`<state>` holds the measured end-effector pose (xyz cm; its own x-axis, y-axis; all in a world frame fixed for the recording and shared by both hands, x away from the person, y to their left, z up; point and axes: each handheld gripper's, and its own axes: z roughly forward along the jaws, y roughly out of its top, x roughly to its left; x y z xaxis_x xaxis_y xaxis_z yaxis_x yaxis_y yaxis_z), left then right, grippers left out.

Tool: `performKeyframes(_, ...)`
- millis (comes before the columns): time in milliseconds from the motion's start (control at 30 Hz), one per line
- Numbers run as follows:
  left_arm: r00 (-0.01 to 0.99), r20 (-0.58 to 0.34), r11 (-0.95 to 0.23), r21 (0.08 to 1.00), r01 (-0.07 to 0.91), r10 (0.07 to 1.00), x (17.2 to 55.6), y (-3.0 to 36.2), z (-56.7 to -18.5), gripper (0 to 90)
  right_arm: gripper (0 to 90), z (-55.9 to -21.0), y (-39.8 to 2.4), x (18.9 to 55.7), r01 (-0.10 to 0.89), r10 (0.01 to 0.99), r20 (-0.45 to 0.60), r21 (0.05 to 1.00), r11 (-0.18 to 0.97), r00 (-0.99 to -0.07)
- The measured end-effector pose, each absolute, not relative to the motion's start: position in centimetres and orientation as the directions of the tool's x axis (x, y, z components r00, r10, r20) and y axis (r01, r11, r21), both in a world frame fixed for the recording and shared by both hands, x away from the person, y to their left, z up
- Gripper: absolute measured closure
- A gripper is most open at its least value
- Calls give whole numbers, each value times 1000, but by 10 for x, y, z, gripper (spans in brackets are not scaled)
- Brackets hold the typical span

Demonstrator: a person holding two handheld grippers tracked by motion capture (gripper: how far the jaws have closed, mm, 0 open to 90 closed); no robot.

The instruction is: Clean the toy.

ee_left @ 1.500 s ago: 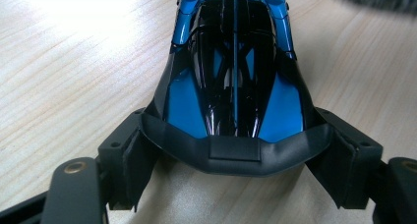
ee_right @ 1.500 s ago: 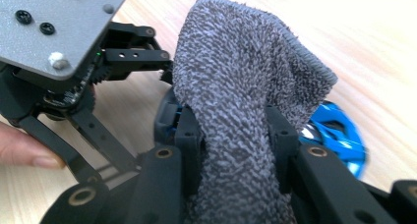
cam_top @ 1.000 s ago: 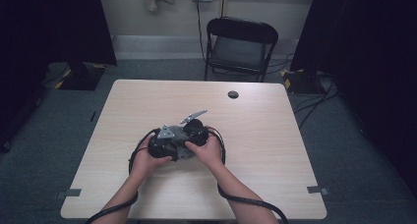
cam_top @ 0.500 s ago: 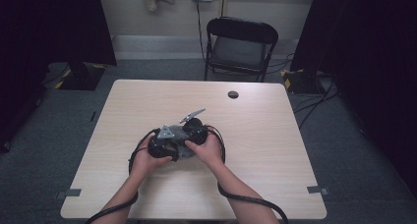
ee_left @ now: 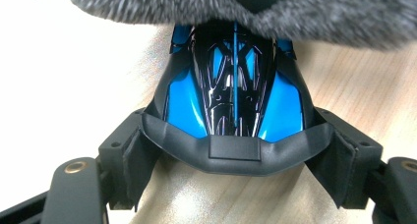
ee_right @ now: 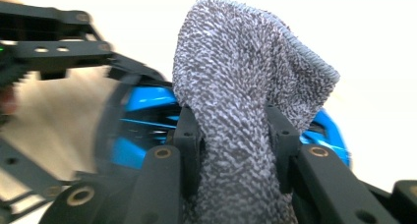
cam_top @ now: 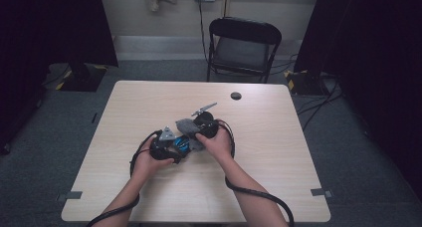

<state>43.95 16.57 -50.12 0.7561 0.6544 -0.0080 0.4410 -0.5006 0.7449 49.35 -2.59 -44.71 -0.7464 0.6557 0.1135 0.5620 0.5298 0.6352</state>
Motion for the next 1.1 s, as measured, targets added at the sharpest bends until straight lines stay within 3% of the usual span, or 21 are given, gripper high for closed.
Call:
performKeyframes(667, 756, -8, -501, 745, 441, 654, 440, 166, -501, 247, 600, -459, -52, 513, 626, 724, 156, 642, 443, -672)
performKeyframes(1000, 756, -8, -501, 745, 441, 654, 440, 166, -501, 247, 627, -459, -65, 515, 638, 776, 66, 615, 463, -627)
performKeyframes(1100, 755, -10, -499, 745, 443, 656, 439, 166, -501, 247, 628, -457, -71, 515, 650, 781, 85, 614, 448, -619)
